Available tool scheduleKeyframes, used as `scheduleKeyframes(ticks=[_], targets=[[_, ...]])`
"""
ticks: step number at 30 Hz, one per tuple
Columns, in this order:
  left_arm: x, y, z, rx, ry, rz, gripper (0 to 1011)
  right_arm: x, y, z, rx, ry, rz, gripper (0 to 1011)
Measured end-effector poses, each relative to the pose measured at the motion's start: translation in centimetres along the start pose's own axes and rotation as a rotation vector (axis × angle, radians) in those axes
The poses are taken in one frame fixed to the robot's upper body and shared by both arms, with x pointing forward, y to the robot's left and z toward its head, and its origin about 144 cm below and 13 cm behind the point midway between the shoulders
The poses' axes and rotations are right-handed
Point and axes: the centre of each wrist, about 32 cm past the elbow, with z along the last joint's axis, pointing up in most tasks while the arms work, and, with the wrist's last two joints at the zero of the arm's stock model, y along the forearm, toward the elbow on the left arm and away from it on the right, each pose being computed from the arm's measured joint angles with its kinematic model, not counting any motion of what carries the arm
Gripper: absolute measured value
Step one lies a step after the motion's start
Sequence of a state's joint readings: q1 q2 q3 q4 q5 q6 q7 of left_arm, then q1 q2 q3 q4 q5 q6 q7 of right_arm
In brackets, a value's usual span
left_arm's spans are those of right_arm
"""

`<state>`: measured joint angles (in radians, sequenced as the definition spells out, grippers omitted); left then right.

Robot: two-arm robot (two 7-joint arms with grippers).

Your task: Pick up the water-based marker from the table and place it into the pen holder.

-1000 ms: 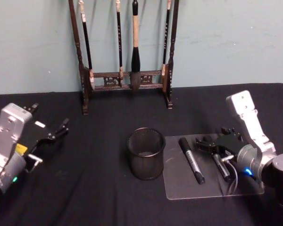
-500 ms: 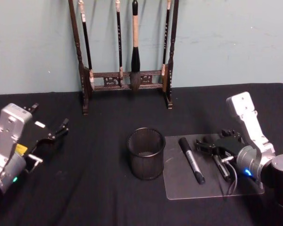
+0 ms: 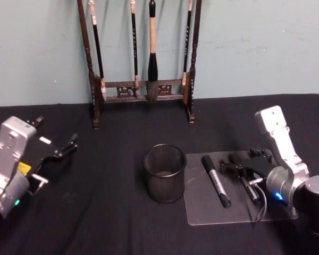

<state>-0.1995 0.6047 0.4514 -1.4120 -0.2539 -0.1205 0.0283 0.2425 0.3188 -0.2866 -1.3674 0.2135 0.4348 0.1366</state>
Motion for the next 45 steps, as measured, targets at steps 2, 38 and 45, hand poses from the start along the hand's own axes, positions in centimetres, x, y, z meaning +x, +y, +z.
scheduleKeyframes(ticks=[2, 38, 45], targets=[[0.00, 0.00, 0.00, 0.000, 0.000, 0.000, 1001, 0.00, 0.02, -0.04, -0.001, 0.001, 0.000, 1002], [0.00, 0.00, 0.00, 0.000, 0.000, 0.000, 1001, 0.11, 0.09, -0.14, 0.006, -0.004, 0.003, 888], [0.00, 0.00, 0.00, 0.000, 0.000, 0.000, 1001, 0.10, 0.08, -0.13, 0.006, -0.004, 0.003, 692]])
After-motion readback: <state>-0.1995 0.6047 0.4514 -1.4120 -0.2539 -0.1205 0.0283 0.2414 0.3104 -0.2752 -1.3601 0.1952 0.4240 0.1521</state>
